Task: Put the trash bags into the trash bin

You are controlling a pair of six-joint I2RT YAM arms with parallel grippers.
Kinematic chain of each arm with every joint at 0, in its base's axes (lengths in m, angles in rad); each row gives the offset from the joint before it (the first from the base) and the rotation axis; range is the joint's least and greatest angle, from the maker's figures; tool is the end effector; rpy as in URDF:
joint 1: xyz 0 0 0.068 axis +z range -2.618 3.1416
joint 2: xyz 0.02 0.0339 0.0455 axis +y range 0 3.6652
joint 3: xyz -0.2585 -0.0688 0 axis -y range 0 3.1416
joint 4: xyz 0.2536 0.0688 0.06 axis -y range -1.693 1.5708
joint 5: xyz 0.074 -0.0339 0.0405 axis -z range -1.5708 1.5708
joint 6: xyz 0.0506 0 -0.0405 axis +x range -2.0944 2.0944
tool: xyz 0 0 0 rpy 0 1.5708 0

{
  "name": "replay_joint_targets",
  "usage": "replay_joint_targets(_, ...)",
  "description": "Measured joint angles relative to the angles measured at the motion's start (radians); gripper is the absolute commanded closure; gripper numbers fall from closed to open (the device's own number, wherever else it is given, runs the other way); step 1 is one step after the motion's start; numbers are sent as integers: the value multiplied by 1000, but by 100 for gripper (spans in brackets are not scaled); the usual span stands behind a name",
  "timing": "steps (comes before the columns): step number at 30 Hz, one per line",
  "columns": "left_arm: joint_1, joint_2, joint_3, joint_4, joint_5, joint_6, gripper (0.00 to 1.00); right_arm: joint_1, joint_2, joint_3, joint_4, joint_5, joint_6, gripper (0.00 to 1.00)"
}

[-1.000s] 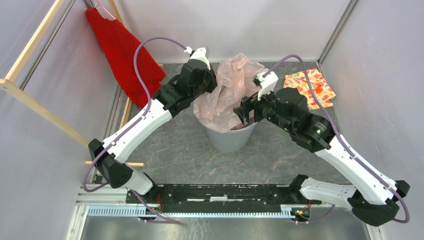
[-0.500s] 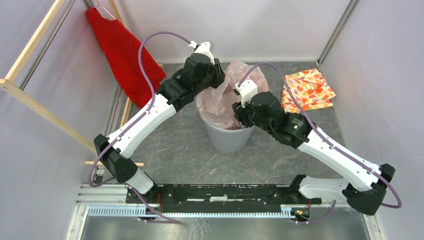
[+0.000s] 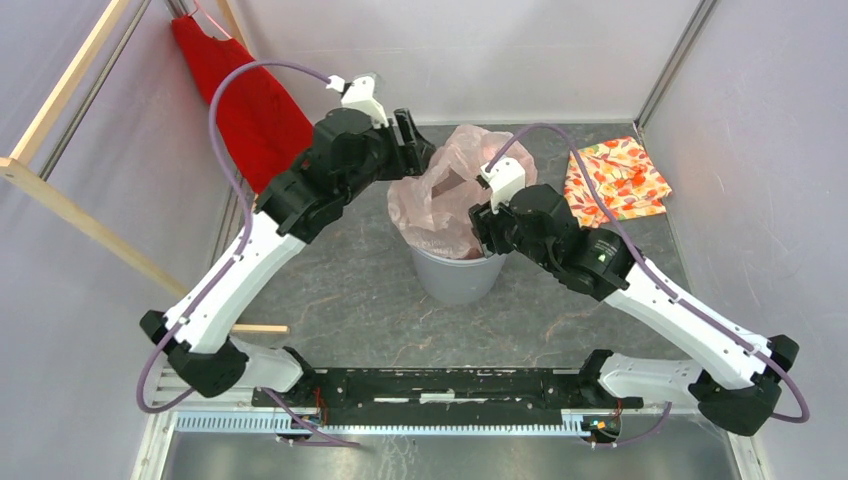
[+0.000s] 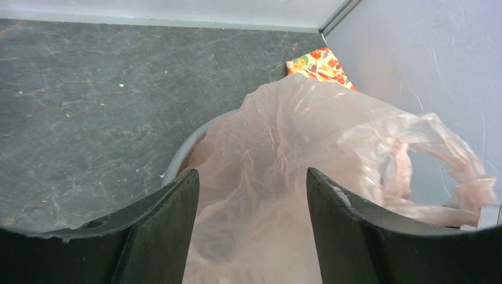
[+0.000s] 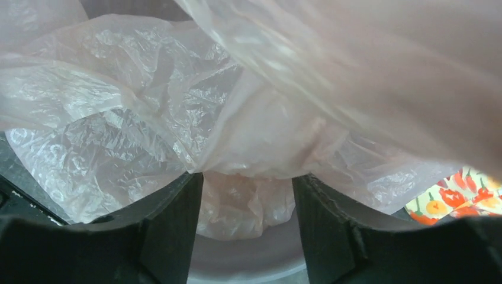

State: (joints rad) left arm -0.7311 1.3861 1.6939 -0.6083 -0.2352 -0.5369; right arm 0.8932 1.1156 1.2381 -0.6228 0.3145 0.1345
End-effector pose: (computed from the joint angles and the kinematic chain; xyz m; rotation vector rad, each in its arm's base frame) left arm 0.2414 -0.2007 0.4651 0.0196 1.9150 -0.6514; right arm 0.1739 0.1911 0.3776 -0.5801 1.9757 0.3145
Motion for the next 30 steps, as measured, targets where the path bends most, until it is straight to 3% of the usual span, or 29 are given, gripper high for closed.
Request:
replay_joint_targets(6,3,-80,-6,-29,-23,53,21,0,-18,38,0,-6,6,20)
replay_joint_targets(13,3,-98,42,-68,23,156,29,0,-48,72,-1,-5,35,18)
replay_joint_targets(22,-12,-106,21,-112,149,183,30,0,-32,166,6,64,100,18)
replay_joint_targets(25,-20,-117,3,-120,161,183,39,0,-13,172,20,79,118,20)
replay_joint_targets(30,-23,-136,-65,-102,166,182,58,0,7,172,32,84,137,36)
